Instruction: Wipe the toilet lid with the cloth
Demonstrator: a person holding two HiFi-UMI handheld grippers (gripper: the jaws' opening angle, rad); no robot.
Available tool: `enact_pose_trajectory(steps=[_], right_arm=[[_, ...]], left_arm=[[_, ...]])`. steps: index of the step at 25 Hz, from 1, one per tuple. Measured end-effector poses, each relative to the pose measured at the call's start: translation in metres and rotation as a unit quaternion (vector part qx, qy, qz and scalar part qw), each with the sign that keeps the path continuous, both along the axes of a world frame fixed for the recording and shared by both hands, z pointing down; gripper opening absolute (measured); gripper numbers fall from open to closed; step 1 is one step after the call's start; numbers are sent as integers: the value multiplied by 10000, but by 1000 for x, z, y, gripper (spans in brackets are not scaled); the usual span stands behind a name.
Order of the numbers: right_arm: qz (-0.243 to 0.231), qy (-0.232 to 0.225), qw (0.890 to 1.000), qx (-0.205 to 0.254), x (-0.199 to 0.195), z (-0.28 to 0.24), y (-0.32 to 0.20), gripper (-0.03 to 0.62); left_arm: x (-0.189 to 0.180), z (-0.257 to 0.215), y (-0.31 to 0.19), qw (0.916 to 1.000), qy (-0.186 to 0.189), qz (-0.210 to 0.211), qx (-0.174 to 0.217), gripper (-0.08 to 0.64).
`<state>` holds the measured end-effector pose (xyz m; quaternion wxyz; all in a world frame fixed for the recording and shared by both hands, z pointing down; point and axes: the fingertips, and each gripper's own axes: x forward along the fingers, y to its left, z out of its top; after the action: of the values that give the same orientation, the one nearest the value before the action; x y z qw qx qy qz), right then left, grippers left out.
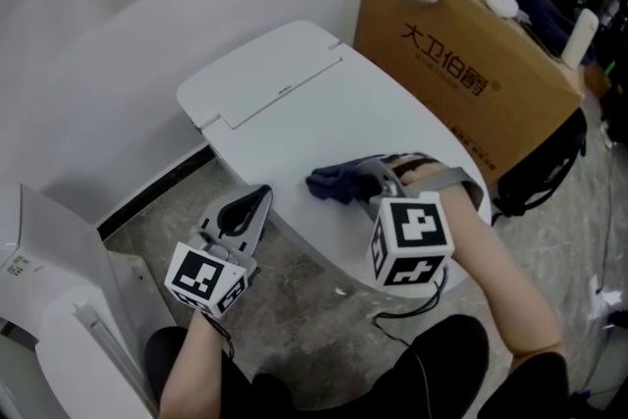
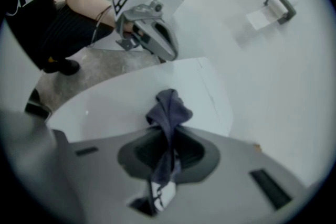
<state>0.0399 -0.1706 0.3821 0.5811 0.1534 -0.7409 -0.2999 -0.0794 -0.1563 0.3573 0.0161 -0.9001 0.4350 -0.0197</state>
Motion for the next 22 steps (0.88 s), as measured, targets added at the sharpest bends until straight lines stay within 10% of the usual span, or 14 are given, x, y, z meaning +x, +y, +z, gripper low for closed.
enact_pose_trajectory(steps=[8, 22], right_arm=[[598, 219, 9932, 975, 36, -44, -148, 66], [911, 531, 9886, 1076, 65, -5, -281, 66]], left_arm=[[0, -1, 3, 10000, 0, -16, 10, 6], [0, -2, 6, 10000, 8, 6, 14, 6]])
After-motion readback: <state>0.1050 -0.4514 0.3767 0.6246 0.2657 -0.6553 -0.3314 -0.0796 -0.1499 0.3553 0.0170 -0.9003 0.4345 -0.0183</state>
